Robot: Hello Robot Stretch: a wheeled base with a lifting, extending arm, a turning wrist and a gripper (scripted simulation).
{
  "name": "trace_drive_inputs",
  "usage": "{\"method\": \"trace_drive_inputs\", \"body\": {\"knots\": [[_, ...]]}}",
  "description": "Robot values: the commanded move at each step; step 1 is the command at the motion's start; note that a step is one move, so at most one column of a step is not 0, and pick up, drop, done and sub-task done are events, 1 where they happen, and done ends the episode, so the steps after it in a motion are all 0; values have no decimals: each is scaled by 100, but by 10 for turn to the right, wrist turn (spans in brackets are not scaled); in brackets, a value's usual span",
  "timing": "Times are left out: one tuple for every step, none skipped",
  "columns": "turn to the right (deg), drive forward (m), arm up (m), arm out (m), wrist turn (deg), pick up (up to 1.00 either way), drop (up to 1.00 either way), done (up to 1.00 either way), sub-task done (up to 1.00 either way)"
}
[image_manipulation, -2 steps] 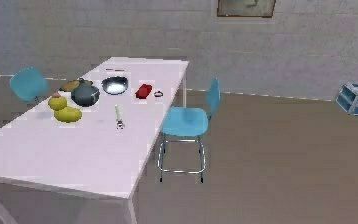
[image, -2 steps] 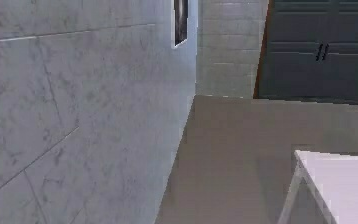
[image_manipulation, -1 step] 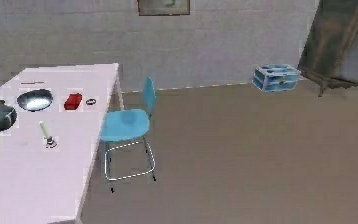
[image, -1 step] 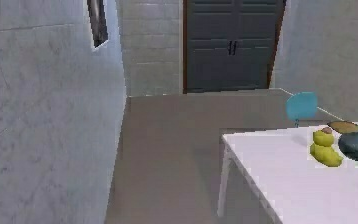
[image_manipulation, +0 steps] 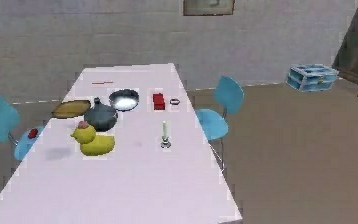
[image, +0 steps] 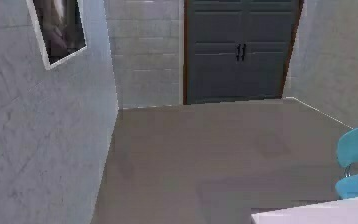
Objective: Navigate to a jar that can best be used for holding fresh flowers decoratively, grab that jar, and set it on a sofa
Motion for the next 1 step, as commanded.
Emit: {"method": "trace_drive_inputs", "body": {"knots": [[-180,0,0,0,0,0,0,0,0]]}}
